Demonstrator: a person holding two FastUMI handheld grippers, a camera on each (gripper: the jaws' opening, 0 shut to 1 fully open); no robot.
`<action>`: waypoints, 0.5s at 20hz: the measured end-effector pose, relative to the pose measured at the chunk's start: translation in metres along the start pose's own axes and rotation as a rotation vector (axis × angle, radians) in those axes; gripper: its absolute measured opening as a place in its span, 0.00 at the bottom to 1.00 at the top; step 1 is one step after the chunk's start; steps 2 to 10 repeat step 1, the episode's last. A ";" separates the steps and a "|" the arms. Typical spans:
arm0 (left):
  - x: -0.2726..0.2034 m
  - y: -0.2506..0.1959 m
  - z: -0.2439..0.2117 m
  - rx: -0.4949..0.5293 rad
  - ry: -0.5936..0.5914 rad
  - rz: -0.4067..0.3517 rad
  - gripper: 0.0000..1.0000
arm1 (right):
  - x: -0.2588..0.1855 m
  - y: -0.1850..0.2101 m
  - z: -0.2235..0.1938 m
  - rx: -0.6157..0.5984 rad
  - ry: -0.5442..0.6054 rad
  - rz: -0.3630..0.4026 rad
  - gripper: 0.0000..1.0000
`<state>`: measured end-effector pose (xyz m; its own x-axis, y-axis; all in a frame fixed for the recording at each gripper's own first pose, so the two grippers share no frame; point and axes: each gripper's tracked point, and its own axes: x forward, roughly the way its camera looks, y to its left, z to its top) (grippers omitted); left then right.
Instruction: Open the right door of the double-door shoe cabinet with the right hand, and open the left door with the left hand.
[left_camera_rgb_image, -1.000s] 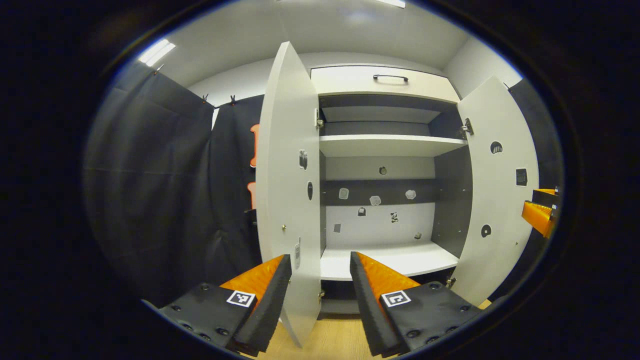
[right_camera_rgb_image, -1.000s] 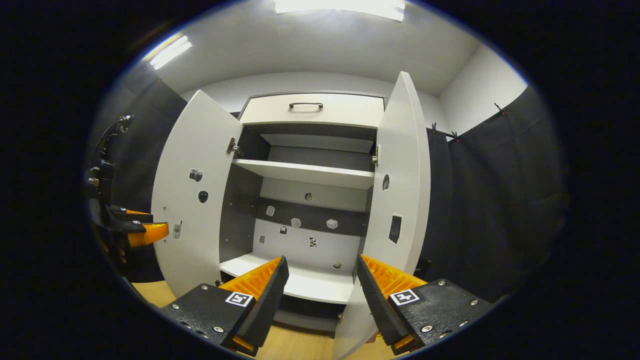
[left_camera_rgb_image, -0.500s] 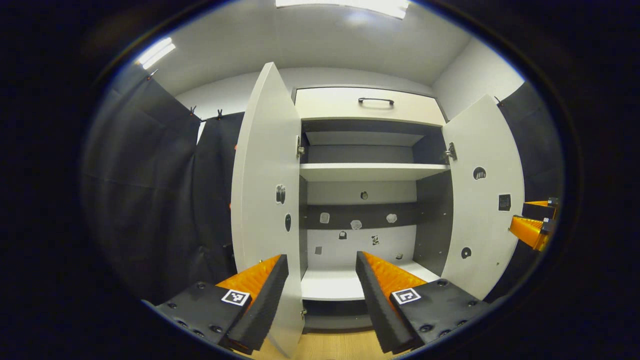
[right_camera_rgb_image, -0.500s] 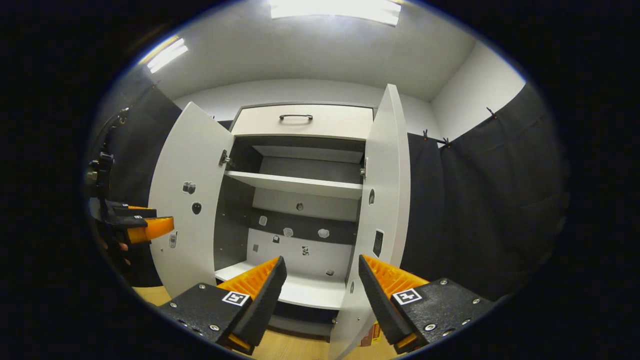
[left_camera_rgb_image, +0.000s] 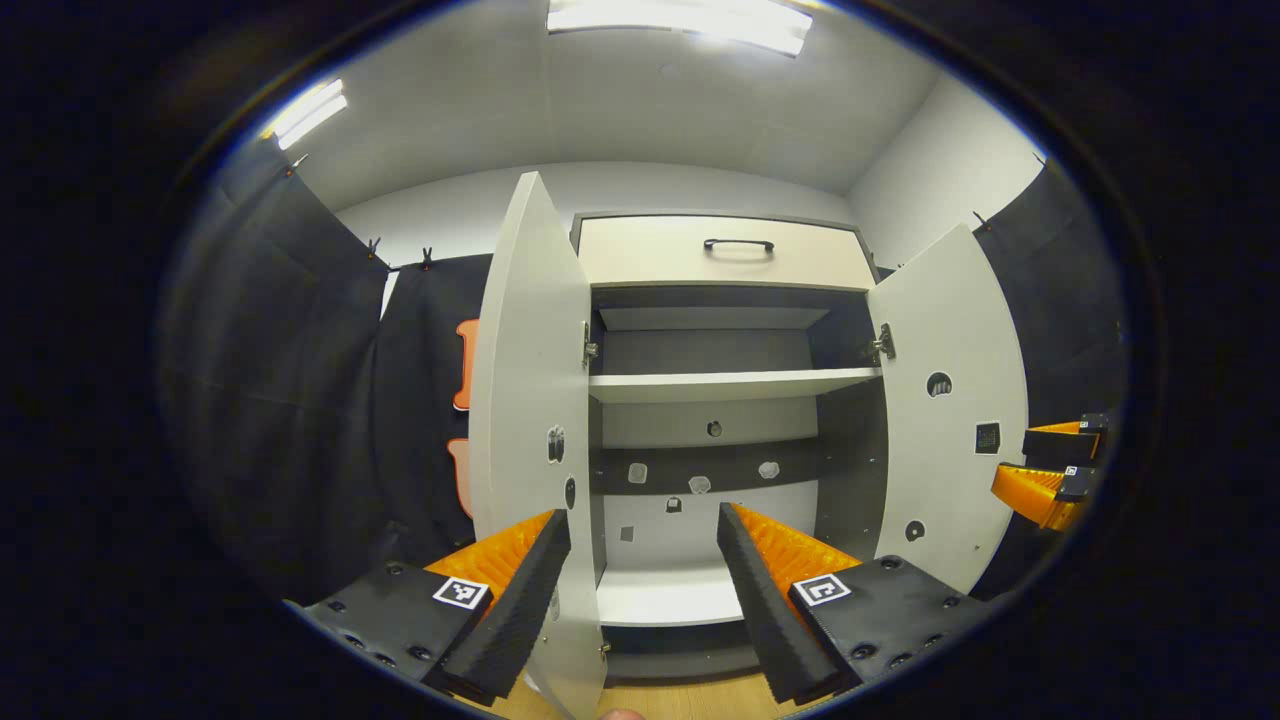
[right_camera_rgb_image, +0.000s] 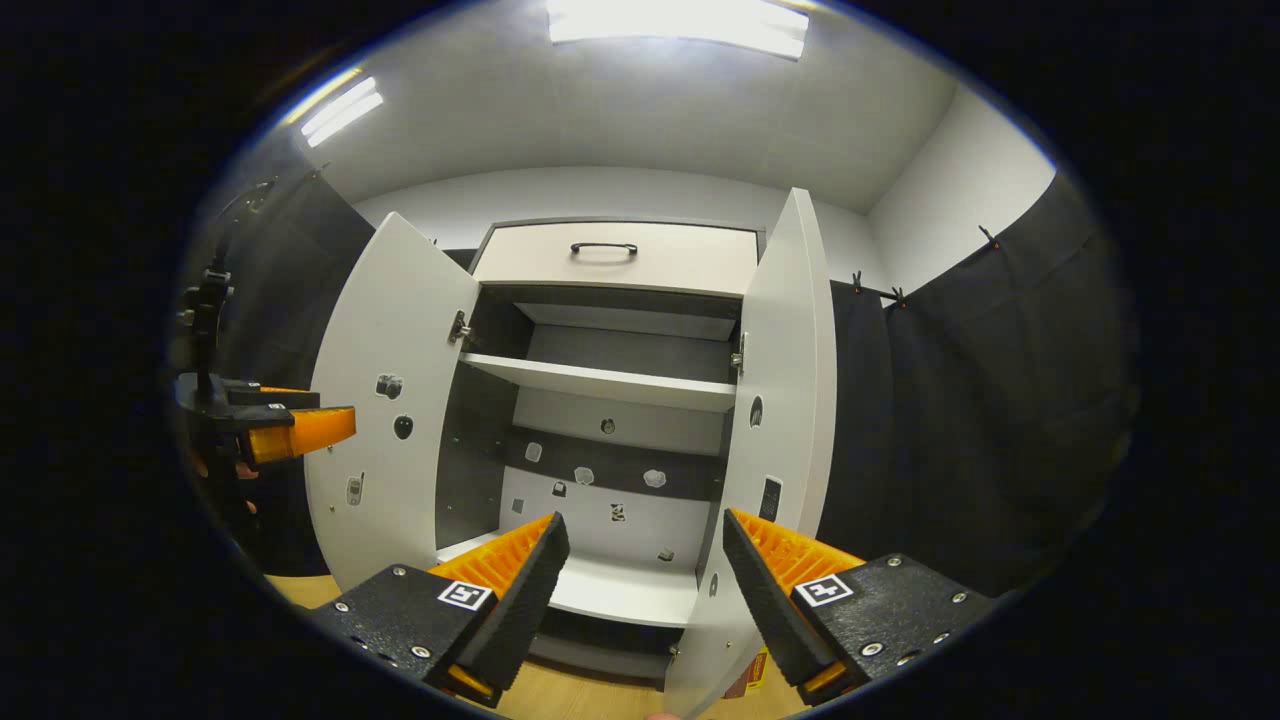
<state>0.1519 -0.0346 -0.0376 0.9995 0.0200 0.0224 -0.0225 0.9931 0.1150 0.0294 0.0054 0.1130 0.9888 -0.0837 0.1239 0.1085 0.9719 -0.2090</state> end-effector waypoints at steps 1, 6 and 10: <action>-0.001 0.002 0.001 -0.001 -0.006 0.005 0.95 | 0.002 0.000 0.001 0.002 -0.001 -0.001 0.94; -0.001 0.002 0.001 -0.001 -0.006 0.005 0.95 | 0.002 0.000 0.001 0.002 -0.001 -0.001 0.94; -0.001 0.002 0.001 -0.001 -0.006 0.005 0.95 | 0.002 0.000 0.001 0.002 -0.001 -0.001 0.94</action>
